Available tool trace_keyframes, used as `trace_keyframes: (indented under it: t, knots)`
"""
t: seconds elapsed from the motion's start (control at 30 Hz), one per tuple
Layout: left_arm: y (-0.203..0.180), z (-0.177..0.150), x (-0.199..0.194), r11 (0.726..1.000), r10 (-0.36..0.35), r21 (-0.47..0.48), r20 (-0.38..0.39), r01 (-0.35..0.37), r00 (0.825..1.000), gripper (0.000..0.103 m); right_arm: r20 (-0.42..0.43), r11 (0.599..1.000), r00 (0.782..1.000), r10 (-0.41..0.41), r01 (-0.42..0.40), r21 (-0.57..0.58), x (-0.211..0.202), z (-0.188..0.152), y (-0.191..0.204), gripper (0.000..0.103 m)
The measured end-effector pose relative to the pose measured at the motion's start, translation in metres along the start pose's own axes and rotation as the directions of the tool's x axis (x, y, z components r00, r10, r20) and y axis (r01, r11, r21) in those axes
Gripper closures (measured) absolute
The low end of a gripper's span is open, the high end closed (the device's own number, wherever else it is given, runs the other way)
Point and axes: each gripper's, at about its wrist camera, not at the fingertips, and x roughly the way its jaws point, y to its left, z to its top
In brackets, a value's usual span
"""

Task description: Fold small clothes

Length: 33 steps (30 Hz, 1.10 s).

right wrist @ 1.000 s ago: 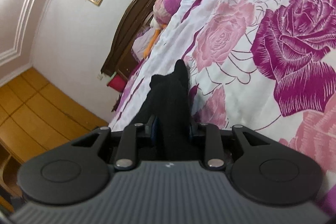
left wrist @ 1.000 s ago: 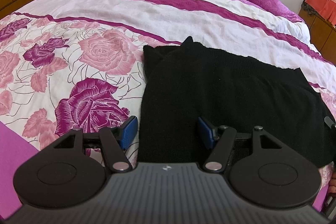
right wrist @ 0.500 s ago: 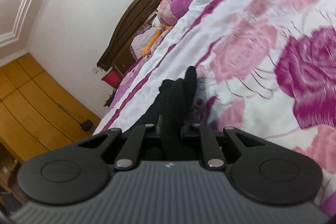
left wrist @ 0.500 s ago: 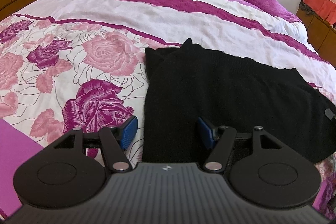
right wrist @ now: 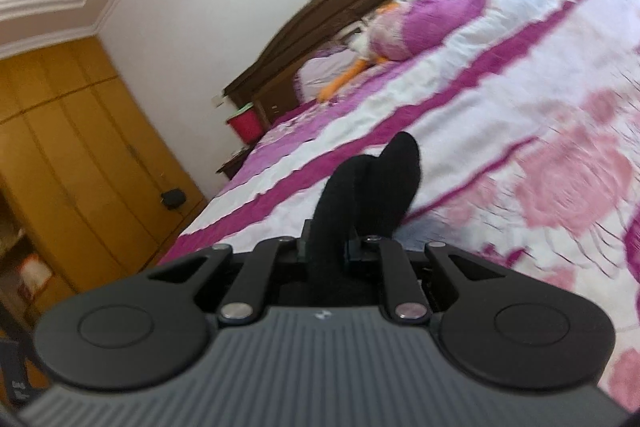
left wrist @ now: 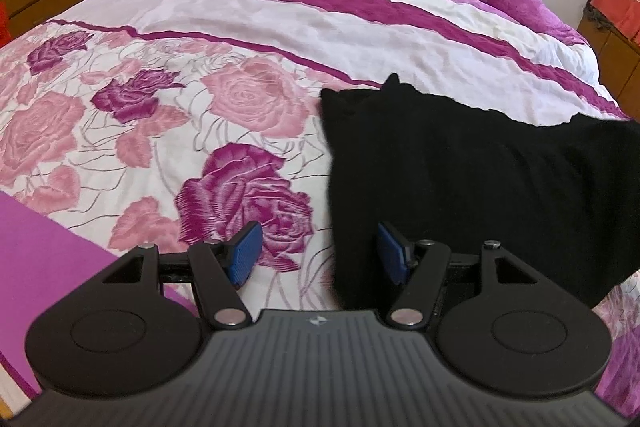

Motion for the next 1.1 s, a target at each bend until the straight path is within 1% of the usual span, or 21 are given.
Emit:
trace_keyframes:
  t: [0.17,0.2,0.3,0.37,0.43,0.63,0.77,0.83,0.9,0.93,1.0,1.03,1.07,1.1]
  knots:
    - [0.013,-0.002,-0.006,1.000,0.001,-0.015,0.007,-0.001,1.000,0.035,-0.031,0.995,0.999,0.027,-0.030,-0.099,0.012,0.009,0.039,0.090]
    - [0.016,-0.003,-0.007,1.000,0.001,-0.020,0.010,-0.001,1.000,0.035,-0.034,0.992,0.999,0.037,-0.041,-0.117,0.014,0.010,0.048,0.091]
    - [0.026,-0.004,-0.011,0.999,0.001,-0.033,0.022,-0.001,1.000,0.035,-0.039,0.981,0.993,0.113,-0.117,-0.154,0.020,0.010,0.073,0.094]
    - [0.033,-0.005,-0.014,0.999,0.002,-0.045,0.029,-0.001,1.000,0.035,-0.054,0.970,0.988,0.143,-0.151,-0.191,0.026,0.008,0.094,0.094]
    - [0.039,-0.006,-0.015,0.998,0.002,-0.056,0.031,0.000,1.000,0.035,-0.087,0.959,0.982,0.166,-0.181,-0.220,0.036,0.003,0.112,0.094]
    - [0.056,-0.011,-0.014,0.995,-0.003,-0.101,0.027,0.006,1.000,0.035,-0.193,0.947,0.967,0.167,-0.212,-0.241,0.070,-0.027,0.147,0.094]
    - [0.060,-0.012,-0.015,0.994,-0.017,-0.106,0.042,0.021,0.999,0.035,-0.253,0.941,0.954,0.163,-0.227,-0.252,0.086,-0.051,0.165,0.094]
    - [0.061,-0.012,-0.016,0.994,-0.026,-0.109,0.052,0.031,0.998,0.035,-0.291,0.933,0.943,0.162,-0.243,-0.267,0.093,-0.065,0.175,0.094]
    - [0.060,-0.012,-0.016,0.993,-0.035,-0.113,0.061,0.042,0.998,0.035,-0.334,0.916,0.931,0.150,-0.258,-0.308,0.099,-0.081,0.185,0.093]
    - [0.060,-0.012,-0.016,0.992,-0.038,-0.114,0.064,0.045,0.997,0.035,-0.371,0.907,0.918,0.138,-0.268,-0.326,0.104,-0.089,0.189,0.093]
    - [0.058,-0.012,-0.016,0.992,-0.045,-0.114,0.070,0.053,0.997,0.035,-0.450,0.896,0.886,0.110,-0.285,-0.341,0.111,-0.105,0.191,0.091]
    - [0.057,-0.012,-0.016,0.992,-0.050,-0.113,0.074,0.058,0.996,0.035,-0.472,0.897,0.876,0.094,-0.280,-0.342,0.110,-0.110,0.191,0.091]
    - [0.056,-0.012,-0.017,0.992,-0.057,-0.111,0.079,0.065,0.995,0.035,-0.476,0.901,0.876,0.082,-0.270,-0.341,0.108,-0.113,0.189,0.090]
    - [0.055,-0.012,-0.017,0.991,-0.065,-0.108,0.084,0.074,0.994,0.035,-0.469,0.906,0.880,0.080,-0.261,-0.335,0.104,-0.113,0.187,0.088]
